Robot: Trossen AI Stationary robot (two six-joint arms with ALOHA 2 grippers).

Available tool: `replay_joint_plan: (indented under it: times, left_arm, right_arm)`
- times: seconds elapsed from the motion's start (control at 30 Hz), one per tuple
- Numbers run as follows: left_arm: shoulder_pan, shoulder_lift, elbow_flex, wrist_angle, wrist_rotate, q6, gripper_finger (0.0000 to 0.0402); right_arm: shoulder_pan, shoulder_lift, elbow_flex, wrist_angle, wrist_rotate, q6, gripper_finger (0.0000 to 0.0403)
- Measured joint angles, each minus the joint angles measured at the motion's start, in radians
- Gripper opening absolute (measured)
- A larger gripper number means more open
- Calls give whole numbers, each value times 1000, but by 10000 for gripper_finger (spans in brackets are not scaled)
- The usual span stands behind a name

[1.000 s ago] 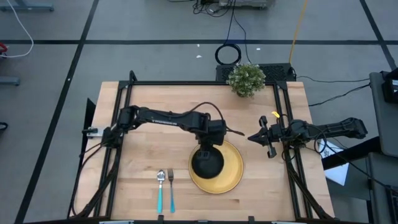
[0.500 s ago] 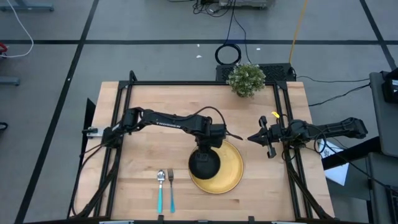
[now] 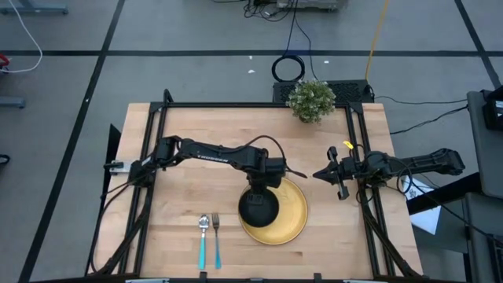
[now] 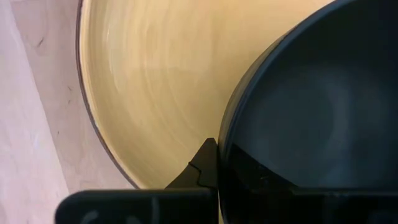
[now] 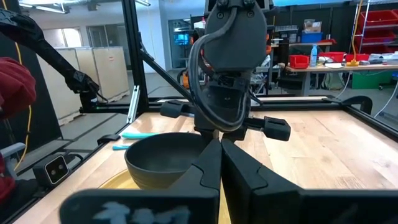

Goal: Set table place
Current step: Put the black bowl on the yellow plate

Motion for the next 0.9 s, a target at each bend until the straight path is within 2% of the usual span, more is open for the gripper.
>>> replay_joint_plan:
  times: [0.3, 0.9]
  left_arm:
    - [1, 0, 0, 35, 0, -14, 23]
    - [11, 0, 0, 71, 12, -26, 30]
  right_arm:
    - [0, 0, 0, 0, 0, 0, 0]
    - [0, 0, 0, 0, 0, 9, 0]
